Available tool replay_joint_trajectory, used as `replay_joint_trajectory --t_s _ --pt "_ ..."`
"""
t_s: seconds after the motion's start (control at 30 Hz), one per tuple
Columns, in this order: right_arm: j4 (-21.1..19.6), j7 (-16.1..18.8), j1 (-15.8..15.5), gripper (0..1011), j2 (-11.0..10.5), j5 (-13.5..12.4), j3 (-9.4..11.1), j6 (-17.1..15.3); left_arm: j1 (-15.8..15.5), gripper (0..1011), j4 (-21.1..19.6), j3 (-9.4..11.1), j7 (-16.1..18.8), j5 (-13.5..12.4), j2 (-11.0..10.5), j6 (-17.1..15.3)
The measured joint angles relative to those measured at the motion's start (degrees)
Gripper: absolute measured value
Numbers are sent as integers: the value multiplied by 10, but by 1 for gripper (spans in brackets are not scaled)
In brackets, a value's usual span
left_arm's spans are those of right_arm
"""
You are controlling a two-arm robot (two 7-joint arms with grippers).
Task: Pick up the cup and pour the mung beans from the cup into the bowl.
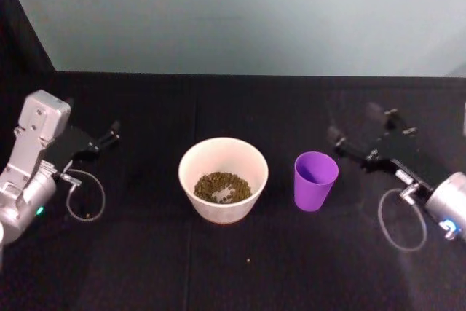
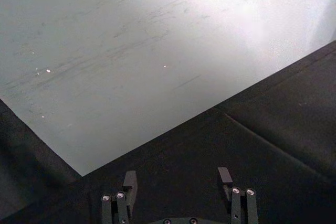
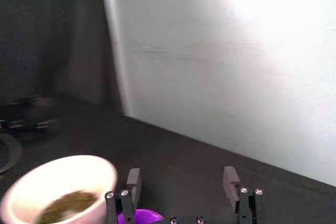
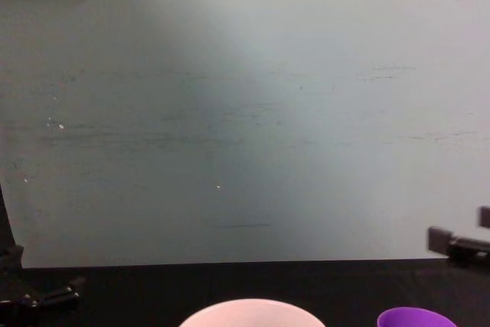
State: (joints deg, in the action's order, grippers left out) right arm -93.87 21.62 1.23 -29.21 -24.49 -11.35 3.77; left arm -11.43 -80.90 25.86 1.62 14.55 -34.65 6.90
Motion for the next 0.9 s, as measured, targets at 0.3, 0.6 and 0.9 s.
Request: replay_joint_trajectory --t_s 0.3,0.6,0.9 --pt "-21 -112 -31 1004 38 54 33 -21 0 1000 0 0 0 0 0 0" --pt "17 -138 -15 1004 57 85 25 -14 0 1000 0 0 0 0 0 0" --pt "11 -132 -17 1004 54 79 26 -14 0 1000 0 0 0 0 0 0"
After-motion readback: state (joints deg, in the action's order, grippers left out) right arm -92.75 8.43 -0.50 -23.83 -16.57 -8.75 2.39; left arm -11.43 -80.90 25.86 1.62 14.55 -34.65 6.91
